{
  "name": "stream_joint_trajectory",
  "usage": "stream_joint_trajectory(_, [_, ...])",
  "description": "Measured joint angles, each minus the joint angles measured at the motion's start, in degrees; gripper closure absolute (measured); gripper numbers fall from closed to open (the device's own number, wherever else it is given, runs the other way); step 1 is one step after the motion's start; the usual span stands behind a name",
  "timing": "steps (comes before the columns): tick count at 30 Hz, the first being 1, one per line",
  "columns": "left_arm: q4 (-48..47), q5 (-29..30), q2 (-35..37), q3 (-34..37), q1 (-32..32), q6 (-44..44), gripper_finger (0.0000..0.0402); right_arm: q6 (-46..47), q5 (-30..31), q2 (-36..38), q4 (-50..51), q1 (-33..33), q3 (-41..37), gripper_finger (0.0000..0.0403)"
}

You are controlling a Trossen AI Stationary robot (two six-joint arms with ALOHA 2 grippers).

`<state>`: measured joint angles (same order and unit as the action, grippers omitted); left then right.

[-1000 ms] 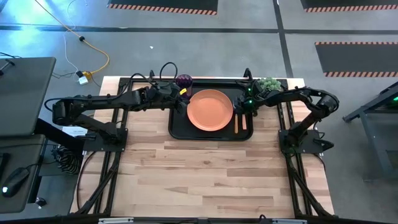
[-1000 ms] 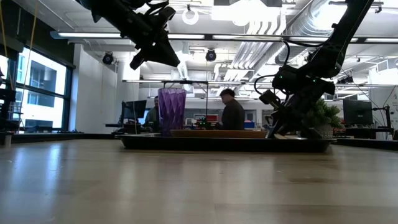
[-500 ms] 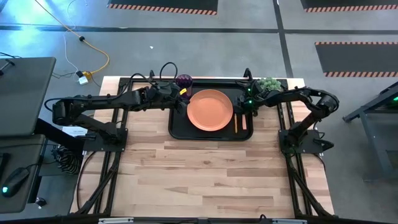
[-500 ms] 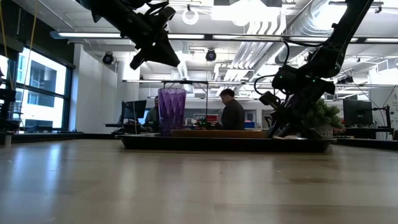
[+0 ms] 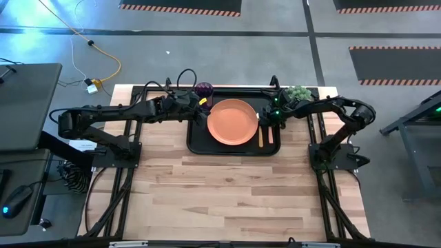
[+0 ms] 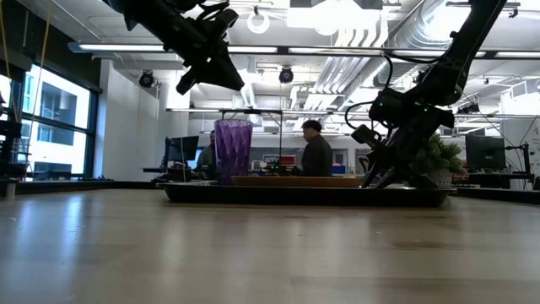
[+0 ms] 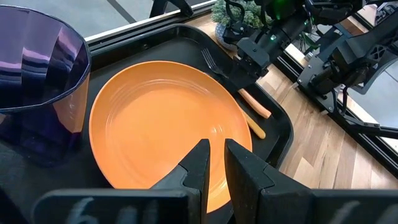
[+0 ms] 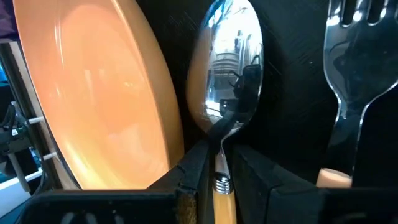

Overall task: Pick and place plate/cup/fork/spoon on tray
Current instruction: Put the yellow spoon on the black tray

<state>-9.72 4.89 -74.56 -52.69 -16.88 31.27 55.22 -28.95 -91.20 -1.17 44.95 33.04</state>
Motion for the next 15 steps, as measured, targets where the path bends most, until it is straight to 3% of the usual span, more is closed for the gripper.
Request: stream_joint_trajectory(15, [0.0, 0.0, 0.0, 0.0, 0.0, 0.0, 0.0364, 0.2, 3.2, 0.1, -0.1, -2.0, 0.0, 0.0352])
